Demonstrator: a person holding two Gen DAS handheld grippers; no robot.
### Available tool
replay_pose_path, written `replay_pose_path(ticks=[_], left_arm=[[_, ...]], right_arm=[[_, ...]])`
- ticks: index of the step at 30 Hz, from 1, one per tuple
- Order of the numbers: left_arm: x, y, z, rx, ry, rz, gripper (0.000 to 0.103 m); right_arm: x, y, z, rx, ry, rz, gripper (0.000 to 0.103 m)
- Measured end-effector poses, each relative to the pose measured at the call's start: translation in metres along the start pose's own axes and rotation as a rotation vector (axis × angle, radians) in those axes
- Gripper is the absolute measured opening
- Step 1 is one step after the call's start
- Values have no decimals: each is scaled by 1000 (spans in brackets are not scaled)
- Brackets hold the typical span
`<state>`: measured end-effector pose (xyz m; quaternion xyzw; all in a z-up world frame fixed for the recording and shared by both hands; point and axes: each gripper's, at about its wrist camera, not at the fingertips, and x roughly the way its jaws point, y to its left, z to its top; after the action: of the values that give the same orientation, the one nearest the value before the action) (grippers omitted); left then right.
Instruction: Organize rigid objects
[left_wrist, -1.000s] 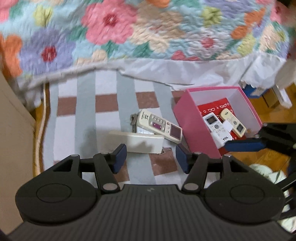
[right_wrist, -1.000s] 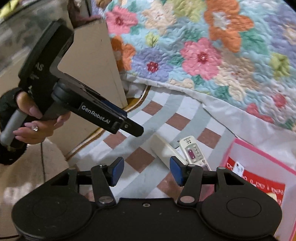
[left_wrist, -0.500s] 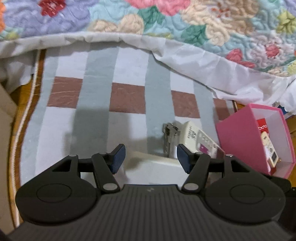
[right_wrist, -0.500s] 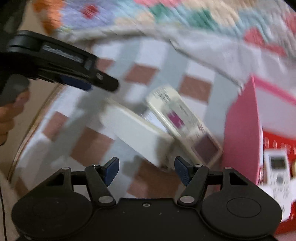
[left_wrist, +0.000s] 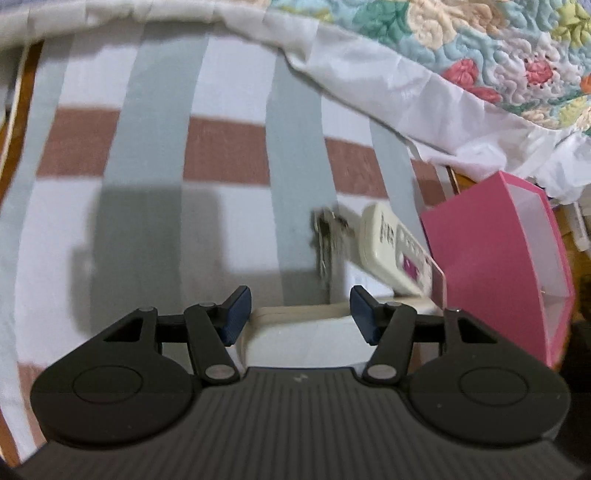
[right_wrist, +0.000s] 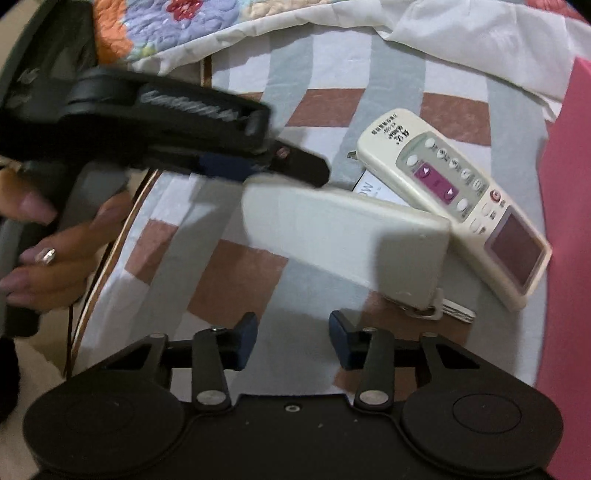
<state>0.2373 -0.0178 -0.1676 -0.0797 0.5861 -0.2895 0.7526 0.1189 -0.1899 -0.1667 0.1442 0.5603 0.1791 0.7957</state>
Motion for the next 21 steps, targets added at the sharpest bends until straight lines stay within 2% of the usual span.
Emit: replay_pose_path(ticks=[3, 8, 12, 16, 18, 21], left_arm=[[4, 6, -11, -35, 72, -50, 53], [5, -4, -25, -42, 116, -136, 50], [9, -11, -33, -34, 138, -156, 50], [12, -14, -38, -43, 178, -201, 46], [12, -21, -42, -18, 193, -205, 46], [16, -28, -47, -1, 225, -205, 46]], right_arm=[[0, -4, -3, 47, -28, 14, 49], [-4, -5, -12, 67, -75, 17, 49], [-3, -1, -12, 35, -80, -3, 49], [-4, 7, -17, -55, -79, -50, 50], [-10, 7, -22, -68, -74, -75, 62], [-22, 2, -34, -57, -68, -105, 69]])
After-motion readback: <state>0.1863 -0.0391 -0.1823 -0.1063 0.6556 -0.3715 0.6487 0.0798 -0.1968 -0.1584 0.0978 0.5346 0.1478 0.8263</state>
